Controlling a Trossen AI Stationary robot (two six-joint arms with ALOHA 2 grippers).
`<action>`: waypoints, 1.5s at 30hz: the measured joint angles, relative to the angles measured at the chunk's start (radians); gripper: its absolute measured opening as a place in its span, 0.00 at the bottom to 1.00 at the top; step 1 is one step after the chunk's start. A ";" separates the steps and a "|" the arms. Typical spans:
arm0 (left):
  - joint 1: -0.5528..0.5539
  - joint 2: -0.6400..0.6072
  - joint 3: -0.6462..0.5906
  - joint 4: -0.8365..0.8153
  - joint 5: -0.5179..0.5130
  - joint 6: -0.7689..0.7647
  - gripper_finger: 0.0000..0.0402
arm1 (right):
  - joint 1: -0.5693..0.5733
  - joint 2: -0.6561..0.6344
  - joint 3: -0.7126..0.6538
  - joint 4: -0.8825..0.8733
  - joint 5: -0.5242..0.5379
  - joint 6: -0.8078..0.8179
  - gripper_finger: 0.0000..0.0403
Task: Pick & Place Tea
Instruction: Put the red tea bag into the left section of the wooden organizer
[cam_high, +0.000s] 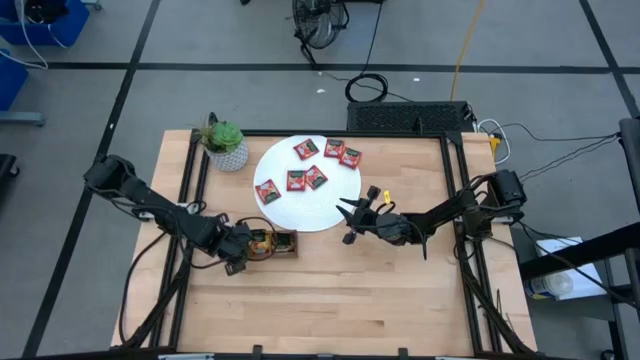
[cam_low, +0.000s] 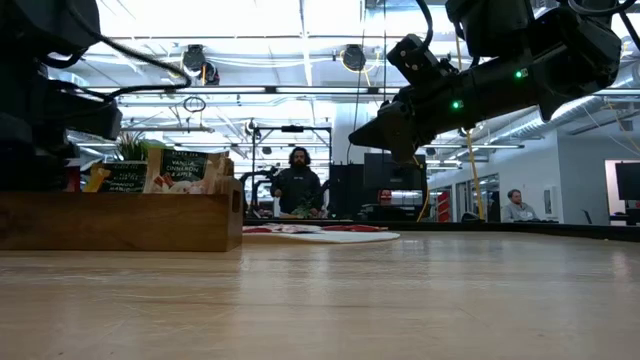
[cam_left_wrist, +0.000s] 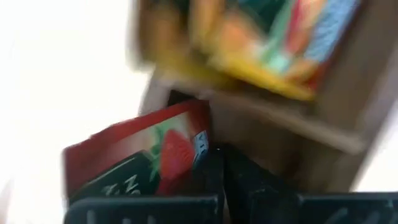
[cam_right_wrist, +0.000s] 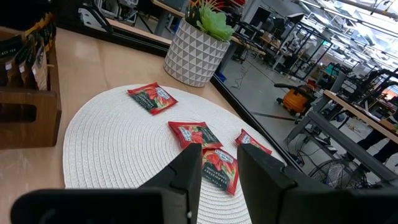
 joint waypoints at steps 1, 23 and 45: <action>0.000 0.000 0.000 -0.027 0.001 -0.017 0.01 | 0.000 0.000 0.000 -0.001 0.000 0.000 0.22; 0.011 0.000 0.013 -0.163 -0.011 -0.110 0.01 | 0.000 0.000 0.000 0.000 0.000 0.003 0.22; -0.069 -0.180 0.277 0.030 -0.499 0.438 0.01 | -0.001 0.000 0.000 -0.051 0.000 0.014 0.22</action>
